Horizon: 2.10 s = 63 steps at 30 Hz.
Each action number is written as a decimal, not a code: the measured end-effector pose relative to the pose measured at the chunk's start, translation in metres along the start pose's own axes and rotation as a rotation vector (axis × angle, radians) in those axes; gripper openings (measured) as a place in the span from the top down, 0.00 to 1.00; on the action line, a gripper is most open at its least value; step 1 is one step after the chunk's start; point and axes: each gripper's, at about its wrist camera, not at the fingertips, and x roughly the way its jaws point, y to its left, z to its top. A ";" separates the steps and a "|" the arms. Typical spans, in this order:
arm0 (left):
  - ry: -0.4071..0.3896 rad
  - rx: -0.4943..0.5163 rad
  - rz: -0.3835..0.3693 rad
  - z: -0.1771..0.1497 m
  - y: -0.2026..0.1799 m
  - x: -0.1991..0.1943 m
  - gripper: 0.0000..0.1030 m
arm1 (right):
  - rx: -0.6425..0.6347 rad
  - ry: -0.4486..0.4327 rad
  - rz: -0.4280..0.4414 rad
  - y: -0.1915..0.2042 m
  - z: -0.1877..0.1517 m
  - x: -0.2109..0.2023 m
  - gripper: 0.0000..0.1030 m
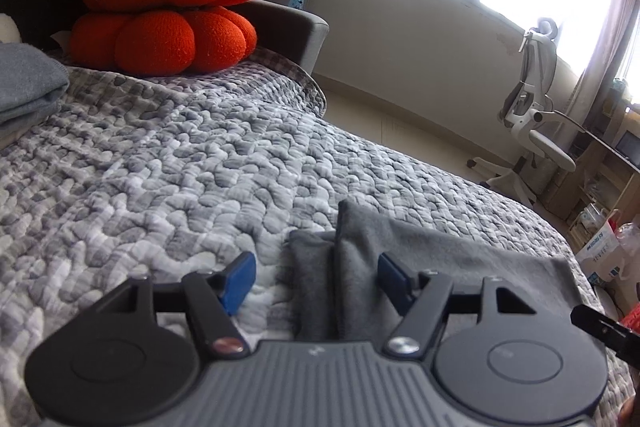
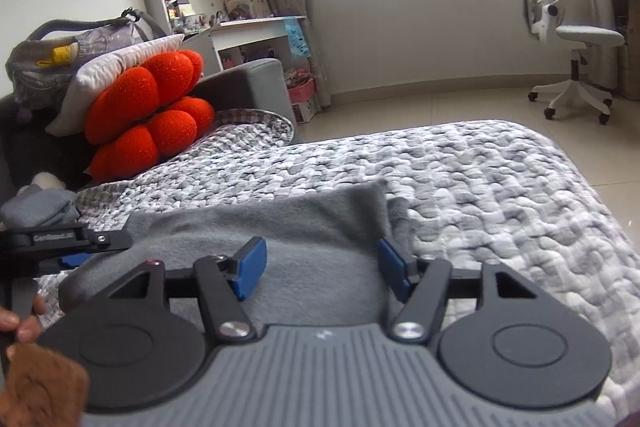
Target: Fold clothes
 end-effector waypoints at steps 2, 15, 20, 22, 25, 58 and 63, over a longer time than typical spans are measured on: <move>-0.009 -0.008 -0.007 -0.005 0.004 -0.017 0.33 | 0.028 -0.007 -0.057 -0.014 -0.003 -0.014 0.26; -0.037 0.148 0.058 -0.036 -0.024 -0.011 0.30 | -0.009 0.080 -0.139 -0.005 -0.018 -0.018 0.26; -0.055 0.134 0.048 -0.041 -0.018 -0.018 0.30 | -0.011 0.075 -0.144 -0.009 -0.021 -0.018 0.26; -0.055 0.146 0.052 -0.042 -0.019 -0.019 0.30 | -0.006 0.070 -0.143 -0.010 -0.021 -0.018 0.25; -0.056 0.152 0.049 -0.042 -0.019 -0.019 0.30 | -0.004 0.067 -0.139 -0.010 -0.021 -0.020 0.25; -0.064 0.158 0.047 -0.043 -0.017 -0.020 0.30 | 0.032 0.048 -0.101 -0.016 -0.023 -0.024 0.23; -0.064 0.158 0.046 -0.044 -0.018 -0.021 0.30 | 0.036 0.047 -0.097 -0.017 -0.022 -0.024 0.23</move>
